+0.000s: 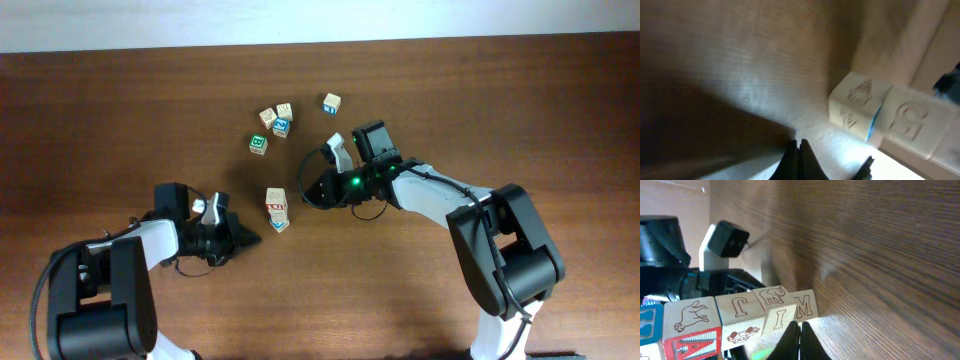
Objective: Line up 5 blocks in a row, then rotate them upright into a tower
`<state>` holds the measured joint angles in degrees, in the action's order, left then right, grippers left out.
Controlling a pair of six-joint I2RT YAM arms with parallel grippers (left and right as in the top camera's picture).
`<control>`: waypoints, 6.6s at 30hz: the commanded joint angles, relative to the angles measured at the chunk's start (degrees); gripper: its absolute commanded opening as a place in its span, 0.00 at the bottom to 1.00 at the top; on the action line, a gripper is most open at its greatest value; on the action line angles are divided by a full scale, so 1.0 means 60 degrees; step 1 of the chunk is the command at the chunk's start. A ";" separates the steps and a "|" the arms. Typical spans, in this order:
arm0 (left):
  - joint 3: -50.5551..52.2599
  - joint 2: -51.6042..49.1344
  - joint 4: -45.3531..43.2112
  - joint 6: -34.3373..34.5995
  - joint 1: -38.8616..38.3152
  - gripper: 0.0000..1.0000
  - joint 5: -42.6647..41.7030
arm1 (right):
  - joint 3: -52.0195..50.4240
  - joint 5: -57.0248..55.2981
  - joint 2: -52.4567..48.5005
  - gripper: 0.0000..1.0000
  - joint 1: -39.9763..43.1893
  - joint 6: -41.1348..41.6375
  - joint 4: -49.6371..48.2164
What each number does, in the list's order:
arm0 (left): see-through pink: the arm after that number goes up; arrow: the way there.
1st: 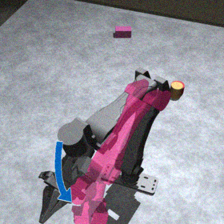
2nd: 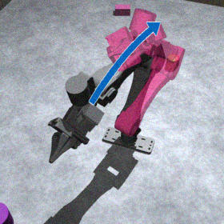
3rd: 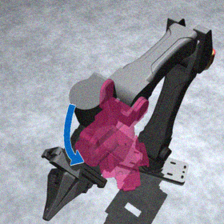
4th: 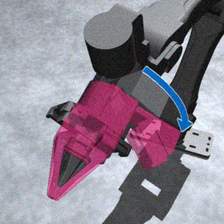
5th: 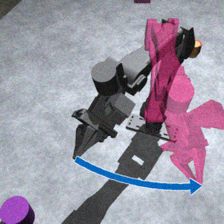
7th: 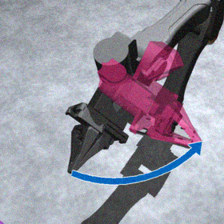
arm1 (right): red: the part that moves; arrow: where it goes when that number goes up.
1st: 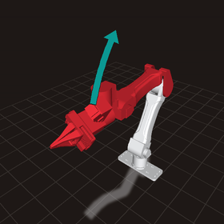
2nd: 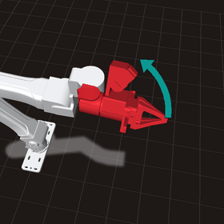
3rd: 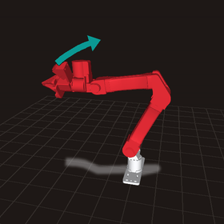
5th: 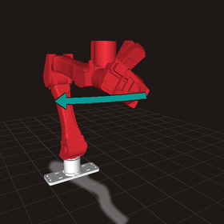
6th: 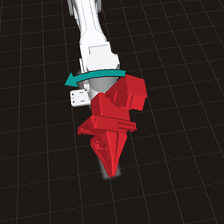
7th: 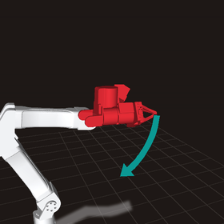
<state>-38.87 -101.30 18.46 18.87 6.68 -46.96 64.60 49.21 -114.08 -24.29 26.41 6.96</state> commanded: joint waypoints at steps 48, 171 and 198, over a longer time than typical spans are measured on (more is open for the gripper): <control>0.0069 0.0102 -0.2499 0.1537 -0.0754 0.00 0.0178 | -0.0033 -0.0375 -0.0131 0.04 -0.0834 -0.0106 -0.0120; -0.5701 0.4065 0.4226 -0.1166 0.1461 0.99 0.4583 | -1.0393 -0.5231 1.8983 0.98 0.4302 -0.6295 0.0076; 0.2532 1.0979 -0.2350 -0.3657 -0.0794 0.99 0.7151 | -1.0393 -0.5235 1.8979 0.98 0.4302 -0.6295 0.0080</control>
<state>-34.33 -44.16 12.12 6.81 4.16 -4.12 2.81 17.50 -0.62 1.10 -11.18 7.49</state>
